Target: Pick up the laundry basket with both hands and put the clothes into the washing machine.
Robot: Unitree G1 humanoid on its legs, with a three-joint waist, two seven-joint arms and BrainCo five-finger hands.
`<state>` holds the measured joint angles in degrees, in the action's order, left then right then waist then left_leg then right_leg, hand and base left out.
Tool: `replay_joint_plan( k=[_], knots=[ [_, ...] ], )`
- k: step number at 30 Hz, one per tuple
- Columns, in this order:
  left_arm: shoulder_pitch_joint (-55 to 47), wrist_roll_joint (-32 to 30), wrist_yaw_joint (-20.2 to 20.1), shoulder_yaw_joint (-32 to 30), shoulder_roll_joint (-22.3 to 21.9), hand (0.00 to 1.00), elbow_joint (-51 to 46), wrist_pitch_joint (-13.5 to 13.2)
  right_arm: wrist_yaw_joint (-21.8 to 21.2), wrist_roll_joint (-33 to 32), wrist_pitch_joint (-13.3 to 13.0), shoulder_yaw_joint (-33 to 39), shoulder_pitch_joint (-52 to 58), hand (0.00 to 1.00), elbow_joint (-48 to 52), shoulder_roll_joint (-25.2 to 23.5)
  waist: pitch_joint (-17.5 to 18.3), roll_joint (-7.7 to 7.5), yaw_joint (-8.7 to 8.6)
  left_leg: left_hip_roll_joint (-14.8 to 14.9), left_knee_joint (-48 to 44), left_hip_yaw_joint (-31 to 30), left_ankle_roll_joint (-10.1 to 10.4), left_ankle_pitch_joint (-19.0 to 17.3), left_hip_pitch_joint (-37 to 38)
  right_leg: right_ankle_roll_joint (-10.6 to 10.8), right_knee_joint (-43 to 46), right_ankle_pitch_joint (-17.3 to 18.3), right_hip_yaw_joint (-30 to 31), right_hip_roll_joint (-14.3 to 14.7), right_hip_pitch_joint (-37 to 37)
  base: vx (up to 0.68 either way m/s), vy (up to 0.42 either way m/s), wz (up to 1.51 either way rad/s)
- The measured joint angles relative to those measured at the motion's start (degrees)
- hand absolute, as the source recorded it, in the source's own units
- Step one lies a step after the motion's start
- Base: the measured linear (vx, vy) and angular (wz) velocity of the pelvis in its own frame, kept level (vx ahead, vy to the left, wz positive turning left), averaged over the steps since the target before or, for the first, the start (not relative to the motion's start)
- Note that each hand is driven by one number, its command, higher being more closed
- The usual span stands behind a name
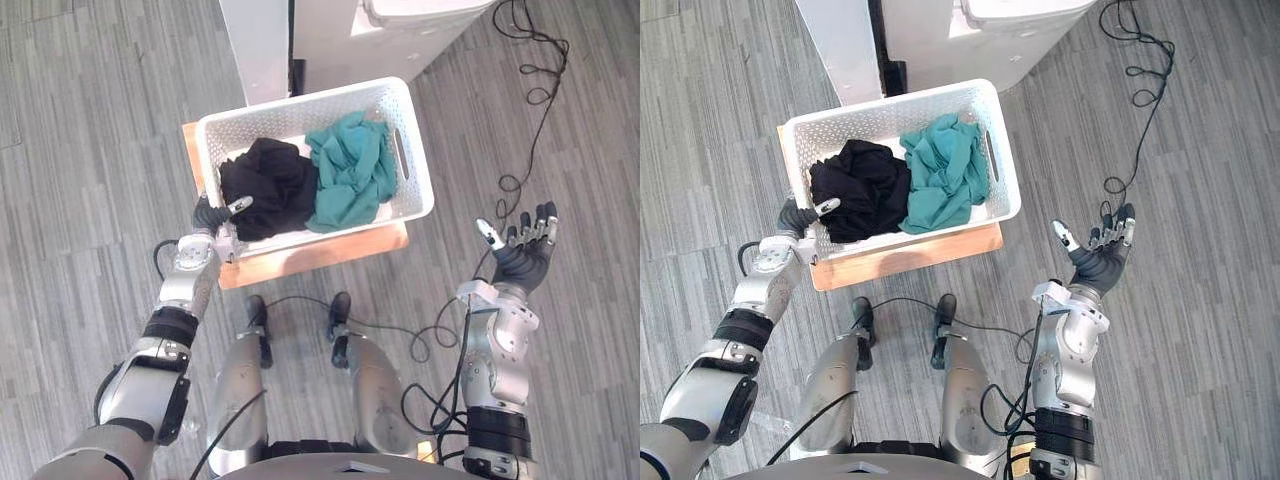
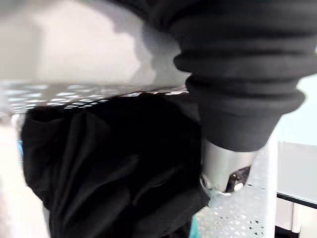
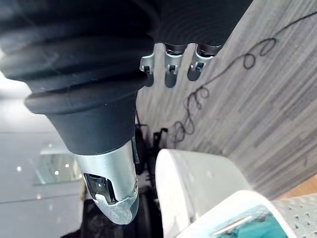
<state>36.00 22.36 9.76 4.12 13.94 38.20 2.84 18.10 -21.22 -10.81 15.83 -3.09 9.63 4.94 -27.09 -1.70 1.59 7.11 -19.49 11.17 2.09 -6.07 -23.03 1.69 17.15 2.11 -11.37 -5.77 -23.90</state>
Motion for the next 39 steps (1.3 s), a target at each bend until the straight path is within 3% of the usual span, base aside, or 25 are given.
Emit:
replay_joint_plan(
  k=[7,14,18,26,32,39],
  knots=[
    [5.5,-0.2,0.1,-5.4,-2.2,0.00,10.2,-1.7,-0.2,-3.0,-0.6,0.0,-6.1,0.00,1.2,0.7,0.0,-0.02,0.55,1.1,-1.6,1.3,0.0,-0.7,-0.4,-0.1,0.0,-0.9,1.2,0.7,-0.3,-0.04,-0.005,-0.11],
    [11.3,-1.2,0.1,-6.3,-2.3,0.00,12.6,-2.6,-0.7,-10.3,-2.0,-0.3,-19.3,0.00,0.5,10.1,0.0,-0.09,1.17,1.4,-2.8,0.4,-0.3,0.3,-4.8,-0.1,-1.0,-3.0,0.2,0.7,-3.1,-0.05,0.002,0.05],
    [13.4,-1.2,-0.2,-4.5,-2.0,0.00,12.3,-3.5,-3.3,-15.3,-3.2,-5.4,-29.1,0.00,-6.8,18.0,-0.1,-0.33,1.57,1.6,-3.4,-0.5,-0.7,0.7,-7.3,-0.3,-1.9,-4.1,-1.0,0.8,-4.2,-0.03,-0.010,0.12],
    [12.0,1.9,-2.4,3.3,1.4,0.00,7.3,-5.1,-10.9,-22.3,-0.4,-17.2,-36.8,0.00,-14.9,27.5,-0.6,-1.15,2.14,2.5,-4.5,-1.5,-0.8,1.3,-10.5,-0.3,-3.9,-5.2,-3.4,1.2,-4.6,0.03,-0.010,0.10],
    [11.0,5.3,-2.9,7.7,5.1,0.00,6.1,-5.4,-14.3,-22.5,1.5,-24.0,-38.7,0.00,-20.0,30.5,-0.6,-1.30,2.96,3.0,-5.4,-1.8,-0.7,0.9,-12.1,-0.3,-3.9,-5.3,-4.0,1.5,-5.4,0.04,-0.014,0.02],
    [10.9,6.7,-3.1,12.4,9.4,0.00,4.4,-6.1,-16.4,-24.7,3.7,-31.6,-45.2,0.00,-29.2,33.4,-0.5,-1.40,2.74,4.6,-5.9,-1.7,-0.4,1.0,-13.7,-0.4,-4.0,-5.3,-5.3,2.3,-6.2,0.03,-0.049,0.02]
  ],
)
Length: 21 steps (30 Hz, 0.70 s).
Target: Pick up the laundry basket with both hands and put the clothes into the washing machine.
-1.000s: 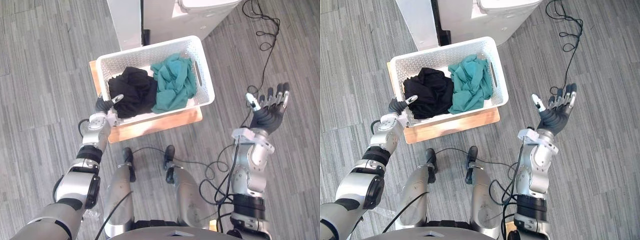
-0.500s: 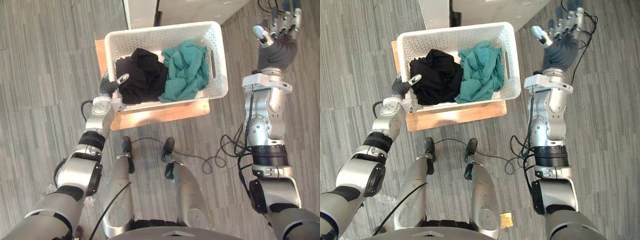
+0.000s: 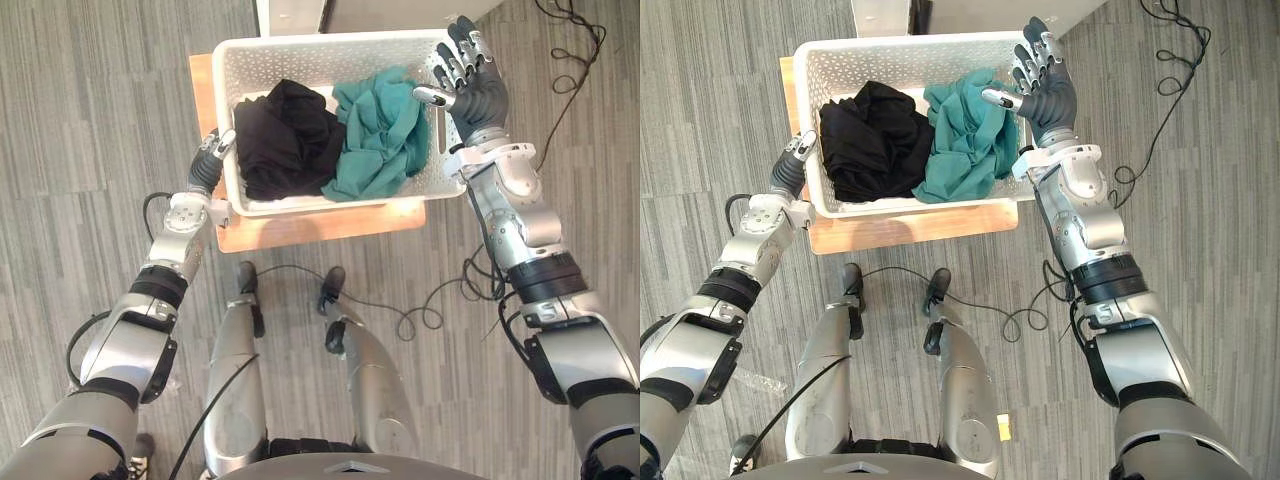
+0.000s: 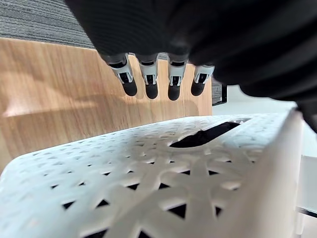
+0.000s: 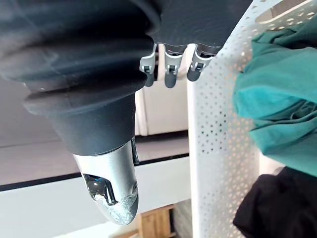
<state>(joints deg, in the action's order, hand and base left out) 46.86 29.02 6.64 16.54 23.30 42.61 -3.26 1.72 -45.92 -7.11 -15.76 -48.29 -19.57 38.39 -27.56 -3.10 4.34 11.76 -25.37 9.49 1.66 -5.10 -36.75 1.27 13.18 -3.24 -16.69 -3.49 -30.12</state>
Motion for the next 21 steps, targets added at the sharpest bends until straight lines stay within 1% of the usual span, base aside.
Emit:
replay_joint_plan(
  k=[2,4,5,6,8,10,11,12,15,17,18,20,21],
  knots=[
    [0.0,1.2,0.0,1.4,0.7,0.00,-1.0,-0.3,-0.3,-2.0,0.3,-2.3,-2.1,0.00,-2.4,1.6,0.0,0.00,0.04,0.3,-0.4,0.0,0.0,0.0,-0.7,0.0,-0.1,0.0,-0.2,0.2,-0.3,0.02,-0.040,0.05],
    [0.0,2.2,0.0,2.7,1.6,0.00,-1.7,-0.4,-0.6,-3.9,1.3,-5.0,-4.6,0.00,-4.7,3.1,0.1,-0.06,0.24,0.5,-0.6,0.0,0.0,0.0,-1.4,-0.1,-0.1,-0.1,-0.2,0.3,-0.9,0.00,-0.010,-0.02],
    [0.1,2.3,0.0,2.8,1.8,0.00,-1.8,-0.5,-0.9,-4.2,1.3,-5.6,-5.1,0.00,-5.2,3.4,0.1,-0.07,0.34,0.6,-0.7,0.0,0.0,0.0,-1.6,-0.2,-0.2,-0.1,-0.2,0.4,-1.1,0.01,-0.031,-0.04],
    [0.1,2.3,0.0,3.3,2.4,0.00,-2.6,-0.7,-1.5,-4.5,1.4,-6.6,-6.1,0.00,-6.3,3.5,0.1,-0.08,0.31,0.8,-0.8,-0.1,0.1,0.0,-2.0,-0.2,-0.2,-0.2,-0.2,0.6,-1.4,0.02,-0.042,-0.04],
    [-0.1,2.3,-0.2,5.1,4.3,0.00,-4.4,-1.0,-2.8,-6.6,2.4,-8.8,-6.7,0.00,-7.1,5.2,0.1,-0.08,0.44,1.1,-1.2,-0.3,0.3,0.1,-3.2,-0.3,-0.3,-0.2,-0.6,1.0,-2.3,0.02,-0.050,-0.01],
    [-0.2,2.3,-0.6,6.2,5.2,0.00,-5.3,-1.0,-3.2,-6.6,2.6,-9.7,-6.7,0.00,-8.3,5.6,0.1,-0.08,0.26,1.3,-1.4,-0.5,0.3,0.1,-3.5,-0.3,-0.3,-0.3,-0.9,1.1,-2.3,0.03,-0.030,0.04],
    [-0.4,2.3,-0.8,7.3,6.3,0.00,-6.0,-1.0,-3.7,-6.8,3.2,-10.9,-6.7,0.00,-9.0,6.5,0.1,-0.08,0.19,1.3,-1.5,-0.9,0.3,0.1,-3.6,-0.3,-0.3,-0.3,-1.1,1.1,-2.3,0.04,-0.025,0.04],
    [-0.3,2.4,-0.8,8.1,7.0,0.00,-6.3,-1.0,-4.3,-7.4,3.6,-11.2,-6.6,0.00,-9.1,7.2,0.1,-0.08,0.17,1.3,-1.5,-0.9,0.3,0.1,-3.8,-0.3,-0.4,-0.3,-1.1,1.1,-2.3,0.04,-0.026,0.04],
    [-0.7,2.3,-0.9,10.3,10.0,0.00,-8.4,-0.8,-5.0,-8.3,3.6,-11.2,-6.5,0.00,-10.3,8.0,0.1,-0.08,0.11,1.6,-1.6,-1.2,0.3,0.2,-4.2,-0.2,-1.0,-0.7,-1.3,1.5,-2.4,0.01,-0.007,0.00],
    [-1.3,2.3,-0.9,10.6,11.3,0.00,-9.3,-0.8,-5.1,-8.6,3.6,-11.2,-6.3,0.00,-10.6,8.5,0.1,-0.08,0.16,1.7,-1.6,-1.1,0.3,0.2,-4.3,-0.2,-1.3,-0.8,-1.3,1.6,-2.4,0.03,-0.019,-0.03],
    [-2.1,2.3,-0.9,10.7,12.3,0.00,-10.6,-0.3,-5.2,-8.9,3.6,-11.2,-5.7,0.00,-10.5,9.2,0.1,-0.08,0.14,1.7,-1.5,-1.2,0.4,0.2,-4.3,-0.2,-1.3,-0.8,-1.3,1.7,-2.4,0.05,-0.026,-0.01],
    [-3.5,2.2,-0.9,10.6,13.7,0.00,-11.7,-0.1,-5.4,-9.0,3.4,-9.8,-3.9,0.00,-9.1,9.8,0.1,-0.08,0.04,1.8,-1.5,-1.2,0.4,0.1,-4.3,-0.2,-1.3,-0.8,-1.3,1.7,-2.4,0.04,-0.018,-0.01],
    [-4.6,2.1,-0.9,10.6,14.7,0.00,-13.4,0.1,-5.4,-9.5,3.2,-7.7,-1.9,0.00,-7.3,10.0,0.1,-0.08,0.08,1.8,-1.5,-1.2,0.4,0.1,-4.3,-0.2,-1.3,-0.8,-1.3,1.7,-2.4,0.04,-0.013,0.00]
  ],
)
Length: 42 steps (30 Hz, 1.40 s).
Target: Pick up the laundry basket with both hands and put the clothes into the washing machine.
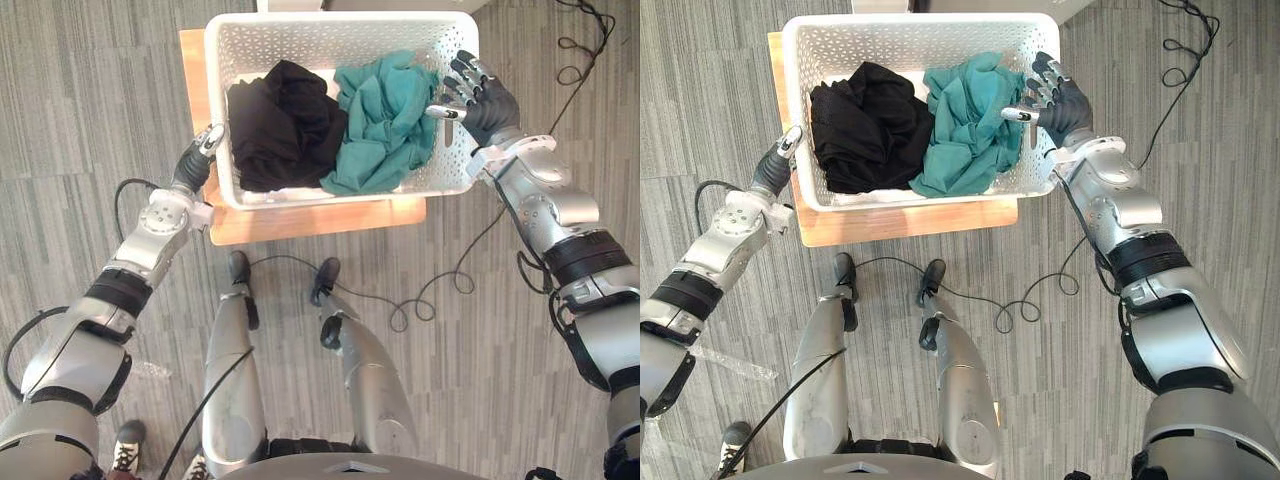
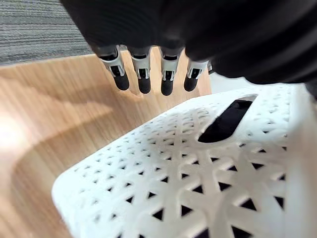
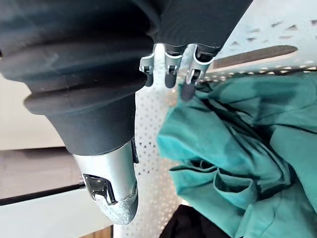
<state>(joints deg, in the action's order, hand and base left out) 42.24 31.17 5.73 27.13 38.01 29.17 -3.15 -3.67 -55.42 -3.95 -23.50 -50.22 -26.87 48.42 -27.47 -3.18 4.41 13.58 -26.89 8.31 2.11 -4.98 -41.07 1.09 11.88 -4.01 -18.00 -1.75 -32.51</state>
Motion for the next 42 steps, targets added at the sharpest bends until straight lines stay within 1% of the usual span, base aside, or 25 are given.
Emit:
replay_joint_plan(
  k=[3,6,10,12,16,18,20,22,24,25,27,28,30,33,36,38,40,42],
  knots=[
    [-1.8,-0.9,-0.1,-0.4,2.3,0.00,-2.9,0.3,-0.1,-1.2,-1.2,5.8,5.0,0.00,3.6,0.0,0.0,0.00,0.17,0.0,0.0,0.0,0.1,-0.1,0.0,0.0,0.0,0.0,0.0,0.0,0.0,0.02,-0.007,0.00],
    [-3.8,-2.9,-0.2,-3.9,4.3,0.00,-5.5,0.4,0.0,-1.6,-2.8,13.8,10.6,0.00,7.2,0.0,0.0,0.00,0.18,0.2,-0.1,0.2,0.1,-0.2,0.0,0.0,0.0,0.0,0.1,0.1,-0.1,0.01,-0.004,-0.01],
    [-5.5,-5.1,0.2,-8.2,6.0,0.00,-8.0,0.4,0.1,-1.7,-4.9,22.3,16.1,0.00,10.1,0.0,0.0,-0.03,0.26,1.0,-0.7,0.7,0.2,-0.3,-0.6,0.1,0.1,-0.1,0.2,0.6,-0.8,0.02,-0.028,-0.11],
    [-5.8,-6.8,0.1,-9.9,6.1,0.00,-8.5,0.4,0.4,-1.7,-5.5,25.3,17.9,0.00,10.4,-0.1,0.0,-0.03,0.17,1.5,-1.1,0.7,0.3,-0.4,-1.0,0.1,0.2,-0.1,0.3,1.0,-1.2,0.02,-0.044,-0.11],
    [-7.6,-10.0,0.1,-13.3,5.6,0.00,-10.9,0.8,1.1,-1.1,-5.9,31.0,21.0,0.00,10.4,-1.0,0.0,-0.03,-0.14,1.9,-1.1,1.0,0.4,-0.3,-1.1,0.1,0.5,-0.1,0.3,1.3,-1.6,0.02,-0.027,-0.06],
    [-7.8,-11.8,0.1,-14.4,4.8,0.00,-11.2,1.0,1.5,-0.2,-5.8,32.2,22.1,0.00,10.2,-1.0,0.0,-0.03,-0.29,1.9,-1.1,0.9,0.4,-0.3,-1.1,0.2,0.5,-0.1,0.3,1.3,-1.6,0.00,0.000,0.00],
    [-7.8,-13.5,0.1,-16.2,3.5,0.00,-11.3,1.9,1.8,2.0,-5.5,33.2,22.6,0.00,10.1,-1.5,0.0,-0.04,-0.47,1.9,-1.2,0.9,0.4,-0.3,-1.2,0.2,0.5,-0.1,0.3,1.3,-1.7,0.00,0.000,0.00],
    [-7.9,-15.3,0.1,-17.5,3.0,0.00,-11.9,2.7,1.7,4.4,-4.4,33.2,22.4,0.00,10.0,-2.5,0.0,-0.04,-0.86,1.9,-1.6,0.5,0.4,-0.3,-1.8,0.1,0.5,-0.1,0.2,1.4,-1.9,0.00,0.000,0.00],
    [-7.7,-15.9,0.2,-19.4,1.7,0.00,-12.4,2.8,1.7,6.1,-4.1,33.1,21.6,0.00,8.5,-3.2,0.0,-0.04,-0.82,1.9,-1.9,0.3,0.4,-0.3,-2.4,0.1,0.6,-0.1,0.2,1.5,-2.3,0.00,0.000,0.00],
    [-7.6,-16.6,0.3,-20.3,1.1,0.00,-12.6,2.9,1.7,6.8,-3.2,33.1,20.4,0.00,7.1,-3.2,0.0,-0.05,-0.77,1.9,-2.1,0.3,0.4,-0.3,-2.9,0.0,0.7,-0.2,0.2,1.4,-2.7,0.00,0.000,0.00],
    [-7.6,-16.7,0.3,-20.4,1.0,0.00,-12.7,2.9,1.6,8.7,-2.0,32.3,18.2,0.00,4.6,-3.2,0.0,-0.06,-0.76,1.9,-2.1,0.3,0.5,-0.3,-3.0,-0.1,0.7,-0.3,0.2,1.4,-2.9,0.00,0.000,0.00],
    [-7.6,-16.8,0.3,-20.5,1.0,0.00,-12.7,2.9,1.5,8.8,-1.8,31.7,17.5,0.00,3.9,-3.2,0.0,-0.06,-0.76,1.9,-2.1,0.3,0.5,-0.3,-3.0,-0.1,0.7,-0.3,0.2,1.4,-2.9,0.00,0.000,0.00],
    [-7.5,-16.8,0.3,-20.5,0.9,0.00,-12.7,2.9,1.1,10.5,-1.1,29.0,15.1,0.00,2.4,-3.2,0.0,-0.06,-0.88,1.9,-2.0,0.3,0.5,-0.2,-2.9,-0.2,0.7,-0.3,0.2,1.4,-2.9,0.00,0.000,0.00],
    [-7.5,-16.7,0.1,-20.5,0.7,0.00,-12.7,3.0,-0.4,10.9,0.2,23.6,11.7,0.00,0.3,-3.0,0.0,-0.06,-0.94,1.9,-2.0,0.3,0.5,-0.2,-2.9,-0.2,0.7,-0.3,0.2,1.4,-2.9,0.00,0.000,0.00],
    [-7.3,-16.6,-0.1,-20.2,0.7,0.00,-12.8,3.0,-2.7,11.0,1.4,16.3,7.9,0.00,-2.3,-2.8,0.0,-0.06,-0.84,1.9,-1.8,0.3,0.6,-0.1,-2.9,-0.3,0.6,-0.4,0.1,1.4,-2.9,0.00,0.000,0.00],
    [-7.1,-16.0,-0.3,-19.8,0.9,0.00,-12.7,3.0,-4.1,11.0,2.2,13.0,5.9,0.00,-3.9,-2.5,0.0,-0.06,-0.76,1.8,-1.7,0.3,0.6,0.0,-3.0,-0.5,0.4,-0.5,0.1,1.4,-2.9,0.00,0.000,0.00],
    [-5.9,-14.9,-1.2,-17.4,1.6,0.00,-12.7,2.9,-6.1,11.0,3.4,7.5,3.1,0.00,-6.3,-1.0,0.0,-0.05,-0.50,1.5,-0.7,0.2,0.7,0.6,-3.0,-0.9,-0.3,-0.8,-0.1,1.4,-2.9,0.02,-0.001,0.06],
    [-5.2,-14.2,-1.2,-15.5,1.7,0.00,-12.7,2.8,-7.1,11.0,4.3,4.2,1.0,0.00,-8.3,-0.1,0.0,-0.05,-0.18,1.3,0.0,0.2,0.8,1.1,-2.9,-1.1,-0.8,-1.0,-0.2,1.4,-2.9,0.03,-0.011,0.06]
  ],
)
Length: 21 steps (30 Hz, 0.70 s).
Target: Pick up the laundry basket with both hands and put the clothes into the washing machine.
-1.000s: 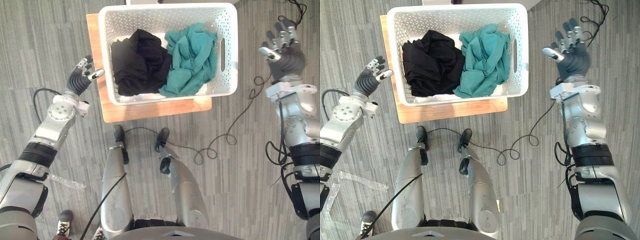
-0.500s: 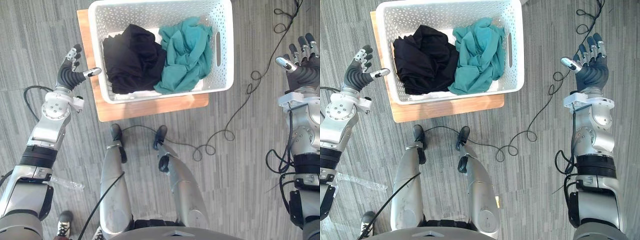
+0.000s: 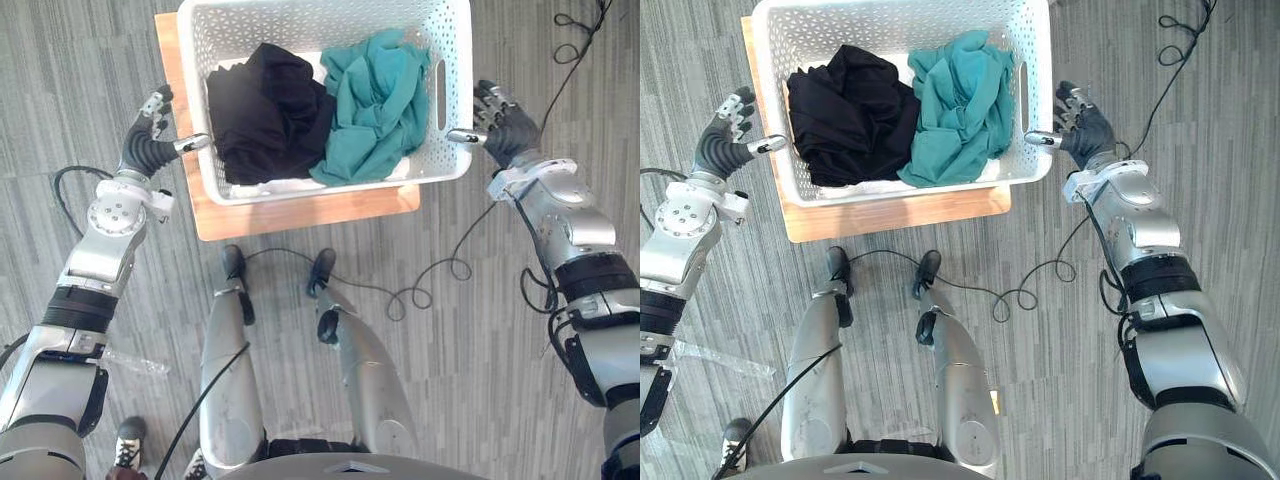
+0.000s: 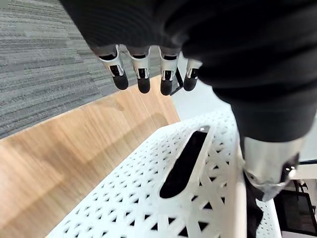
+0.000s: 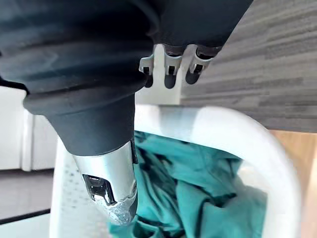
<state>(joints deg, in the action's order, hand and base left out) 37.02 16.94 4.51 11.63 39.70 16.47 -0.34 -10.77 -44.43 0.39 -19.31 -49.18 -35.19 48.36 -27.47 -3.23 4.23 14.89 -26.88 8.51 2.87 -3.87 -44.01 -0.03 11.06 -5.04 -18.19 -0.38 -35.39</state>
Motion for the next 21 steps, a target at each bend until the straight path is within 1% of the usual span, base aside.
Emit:
replay_joint_plan(
  k=[2,4,7,12,15,17,21],
  knots=[
    [0.1,1.1,-0.6,1.6,0.2,0.00,0.0,-0.3,-1.2,-0.2,0.9,-3.8,-2.2,0.00,-2.2,0.8,0.0,0.00,0.14,0.0,0.2,-0.1,0.1,0.1,0.0,0.0,-0.1,0.0,-0.1,0.0,0.0,0.03,-0.011,0.03],
    [0.6,2.3,-1.3,3.7,1.6,0.00,0.0,-0.7,-2.4,-0.3,2.2,-8.8,-4.3,0.00,-4.3,1.9,0.0,0.00,0.24,0.0,0.3,-0.3,0.1,0.2,0.0,0.0,-0.1,0.0,-0.2,0.1,0.0,0.03,-0.004,0.03],
    [1.5,3.3,-1.7,6.1,3.3,0.00,0.1,-0.9,-4.1,-0.5,3.4,-13.3,-6.0,0.00,-5.9,2.3,0.0,0.00,0.27,0.0,0.3,-0.3,0.2,0.2,-0.1,0.0,-0.2,0.0,-0.3,0.1,0.0,0.01,0.001,0.01],
    [3.9,4.4,-2.8,10.3,5.4,0.00,0.5,-1.4,-8.1,-0.9,5.3,-22.1,-9.9,0.00,-6.3,6.1,0.0,0.01,0.31,-0.2,1.3,-0.6,0.3,0.8,-0.1,-0.2,-1.2,-0.4,-1.0,0.2,0.3,0.02,-0.007,0.04],
    [4.8,5.5,-3.5,12.9,6.6,0.00,0.5,-1.6,-9.8,-1.3,6.3,-25.8,-11.9,0.00,-6.4,7.1,0.0,0.01,0.19,-0.3,1.8,-0.6,0.5,1.3,0.2,-0.2,-1.3,-0.5,-1.2,0.2,0.4,0.04,-0.014,0.03],
    [5.5,5.5,-3.5,14.0,6.7,0.00,0.7,-1.6,-10.2,-2.4,6.4,-27.8,-12.4,0.00,-6.5,8.0,0.0,0.01,0.33,-0.4,2.2,-0.6,0.7,1.7,0.5,-0.3,-1.3,-0.5,-1.2,0.2,0.5,0.04,-0.016,0.03],
    [7.1,6.8,-3.5,16.1,7.1,0.00,2.3,-1.9,-10.2,-6.3,6.3,-29.4,-12.5,0.00,-6.3,8.2,0.0,0.01,0.43,-0.5,3.3,-0.5,0.8,2.5,1.1,-0.2,-1.3,-0.8,-1.2,0.1,0.5,0.01,-0.005,0.00]
  ],
)
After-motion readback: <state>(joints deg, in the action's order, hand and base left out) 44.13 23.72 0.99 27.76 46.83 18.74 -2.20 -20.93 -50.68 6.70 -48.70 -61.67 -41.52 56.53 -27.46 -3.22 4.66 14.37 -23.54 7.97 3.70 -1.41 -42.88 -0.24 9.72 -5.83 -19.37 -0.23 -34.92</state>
